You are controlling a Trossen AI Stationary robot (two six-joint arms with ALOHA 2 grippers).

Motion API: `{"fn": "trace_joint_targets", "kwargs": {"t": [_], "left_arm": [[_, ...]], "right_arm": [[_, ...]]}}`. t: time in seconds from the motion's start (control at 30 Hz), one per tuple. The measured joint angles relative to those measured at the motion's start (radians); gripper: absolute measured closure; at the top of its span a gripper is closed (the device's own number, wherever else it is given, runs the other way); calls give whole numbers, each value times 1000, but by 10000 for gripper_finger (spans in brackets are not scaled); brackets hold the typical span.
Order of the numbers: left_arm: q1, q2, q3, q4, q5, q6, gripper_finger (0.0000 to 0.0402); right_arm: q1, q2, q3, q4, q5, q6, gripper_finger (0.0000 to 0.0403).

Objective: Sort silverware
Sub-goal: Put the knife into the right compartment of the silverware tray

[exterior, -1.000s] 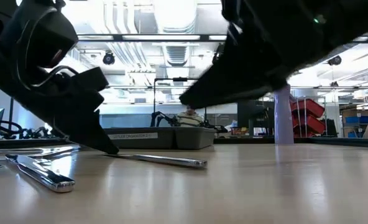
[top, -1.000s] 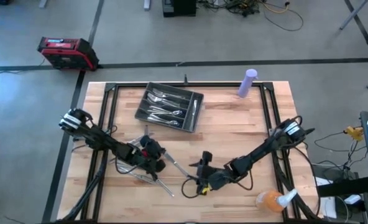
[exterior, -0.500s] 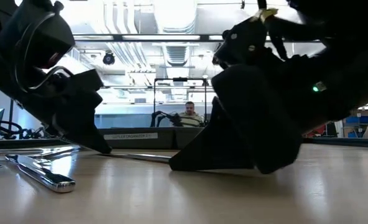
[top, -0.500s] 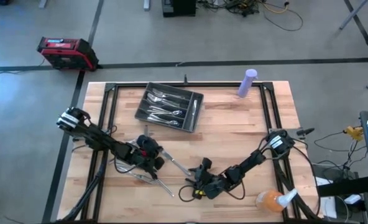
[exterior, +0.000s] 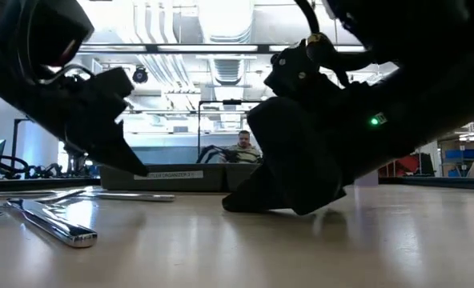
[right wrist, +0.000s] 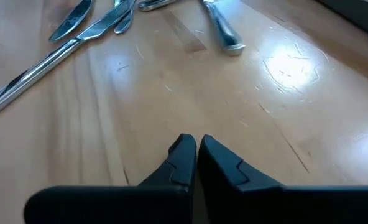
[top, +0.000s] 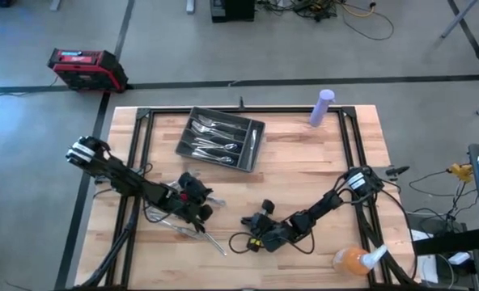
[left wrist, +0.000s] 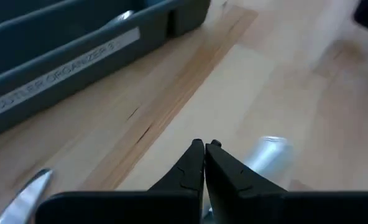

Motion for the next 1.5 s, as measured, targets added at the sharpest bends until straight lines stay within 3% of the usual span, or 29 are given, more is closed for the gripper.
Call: {"fn": "trace_joint_targets", "kwargs": {"t": [0.17, 0.33, 0.53, 0.77, 0.93, 1.03, 1.27, 1.5], "left_arm": [[-2, -23, 0, -65, 20, 0, 402], [-2, -85, 2, -292, 19, -140, 402], [-14, -195, 2, -522, 55, -281, 402], [-20, -241, -7, -518, 119, -314, 402], [-20, -143, -33, -410, 168, -345, 402], [-20, -65, -39, -294, 141, -336, 402], [-18, 15, -32, -213, 130, -364, 401], [-13, 2, -31, -215, 132, -360, 401]], "right_arm": [[-4, -17, -4, 0, -11, -58, 400], [-24, -28, -11, 126, -30, -263, 386], [-185, -23, -10, 271, -292, -381, 327], [-348, -20, -8, 417, -491, -471, 230], [-388, 38, 31, 426, -620, -468, 193], [-380, 82, 70, 443, -667, -466, 183], [-354, 106, 101, 428, -660, -442, 189], [-315, 19, 118, 238, -523, -467, 199]]}}
